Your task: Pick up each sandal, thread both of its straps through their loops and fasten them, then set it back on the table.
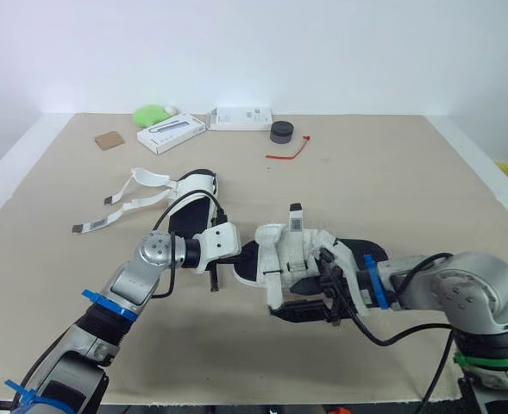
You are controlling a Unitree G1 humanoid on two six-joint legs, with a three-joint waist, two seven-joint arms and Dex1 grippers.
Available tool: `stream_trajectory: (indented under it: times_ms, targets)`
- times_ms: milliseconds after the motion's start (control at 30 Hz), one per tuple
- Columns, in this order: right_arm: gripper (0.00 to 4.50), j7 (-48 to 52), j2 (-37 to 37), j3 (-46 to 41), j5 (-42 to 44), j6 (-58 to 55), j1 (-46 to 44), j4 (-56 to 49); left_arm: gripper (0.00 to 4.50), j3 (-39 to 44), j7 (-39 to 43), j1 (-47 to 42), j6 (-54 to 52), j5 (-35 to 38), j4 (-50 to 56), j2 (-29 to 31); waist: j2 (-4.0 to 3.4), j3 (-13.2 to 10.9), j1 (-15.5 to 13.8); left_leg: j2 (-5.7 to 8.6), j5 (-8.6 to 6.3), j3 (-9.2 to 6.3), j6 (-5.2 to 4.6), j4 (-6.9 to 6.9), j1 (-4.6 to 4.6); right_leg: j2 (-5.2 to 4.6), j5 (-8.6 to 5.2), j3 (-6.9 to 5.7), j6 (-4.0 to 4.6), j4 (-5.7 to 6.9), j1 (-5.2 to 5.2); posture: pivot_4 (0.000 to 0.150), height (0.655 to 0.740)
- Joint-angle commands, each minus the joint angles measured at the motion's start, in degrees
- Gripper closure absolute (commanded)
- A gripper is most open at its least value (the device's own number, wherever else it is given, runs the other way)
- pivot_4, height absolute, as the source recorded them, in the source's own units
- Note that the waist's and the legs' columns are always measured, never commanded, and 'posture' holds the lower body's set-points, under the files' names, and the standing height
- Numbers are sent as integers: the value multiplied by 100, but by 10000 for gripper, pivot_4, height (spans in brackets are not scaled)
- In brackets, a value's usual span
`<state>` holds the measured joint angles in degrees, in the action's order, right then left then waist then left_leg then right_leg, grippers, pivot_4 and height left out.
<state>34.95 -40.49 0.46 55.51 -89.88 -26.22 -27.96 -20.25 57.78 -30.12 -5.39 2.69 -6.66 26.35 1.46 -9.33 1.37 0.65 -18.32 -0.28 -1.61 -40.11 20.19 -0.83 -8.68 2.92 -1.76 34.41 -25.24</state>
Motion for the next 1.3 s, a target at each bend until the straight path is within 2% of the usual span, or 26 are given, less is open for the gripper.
stream_trajectory:
  times_ms: [33, 133, 367, 467, 500, 567, 633, 667, 733, 933, 1300]
  targets:
    - [1422, 8, -79, -78, 44, 0, -46, -129, 45000, -134, 34, 167, -201, -225, -166, 114, 0, 0, 0, 0, 0, -2, 0, 0, 2, 0, -1, -1, 0, 0, 0, 1500, 7400]
    - [1422, -110, 36, -120, -4, 27, -26, -82, 45000, -137, 32, 173, -201, -228, -156, 112, 0, 0, 0, 0, -1, -3, -1, 0, 3, 0, -3, -1, 0, 0, 0, 1500, 7400]
    - [1422, -663, 1034, -366, 223, -262, -218, 193, 45000, -146, 14, 164, -184, -239, -163, 91, 0, 1, 1, -5, 0, -4, -1, 0, 0, 9, -1, 0, 1, 3, 0, 1500, 7400]
    - [9044, -810, 1133, -369, 190, -262, -206, 241, 45000, -151, 8, 173, -184, -244, -156, 89, 0, 1, 1, -5, 0, -2, -1, 0, 0, 7, -1, 2, 1, 3, -1, 1500, 7400]
    - [15655, -834, 1120, -364, 213, -262, -197, 246, 45000, -153, 7, 178, -187, -244, -149, 90, 0, 1, 1, -4, 0, -2, -1, 0, 0, 6, 0, 3, 0, 3, -1, 1500, 7400]
    - [22432, -858, 1084, -350, 279, -262, -182, 258, 45000, -155, 6, 187, -192, -243, -137, 92, 0, 1, 1, -4, -1, -2, -1, 0, 1, 6, -1, 3, 0, 3, -1, 1500, 7400]
    - [31368, -632, 772, -102, 362, -262, -144, 157, 45000, -152, 6, 206, -190, -242, -132, 102, -2, 0, 0, -4, -1, -4, -1, 0, 2, 6, -2, 2, 1, 2, -2, 1500, 7400]
    - [38146, -456, 549, 104, 348, -262, -137, 68, 45000, -153, 6, 215, -189, -243, -131, 105, -2, 1, 0, -3, -1, -4, -1, 0, 4, 4, -2, 2, 0, 2, -3, 1500, 7400]
    - [44121, -250, 240, 421, 250, -155, -137, -38, 45000, -160, 5, 226, -188, -243, -131, 106, -3, 1, 0, -2, -1, -4, -1, 0, 5, 3, -4, 1, 0, 1, -3, 1500, 7400]
    - [44710, 7, 87, 824, 192, 41, -149, -56, 45000, -159, 1, 233, -211, -240, -116, 99, 0, 4, 2, -5, -3, -7, -3, 1, 0, 8, -7, -4, 0, 1, 0, 1500, 7400]
    - [44710, 309, -5, 922, 367, -132, -221, -66, 45000, -160, -10, 263, -242, -237, -93, 98, -1, 6, 1, -6, -3, -9, -3, 0, 3, 8, -10, -6, 3, 1, -1, 1500, 7400]
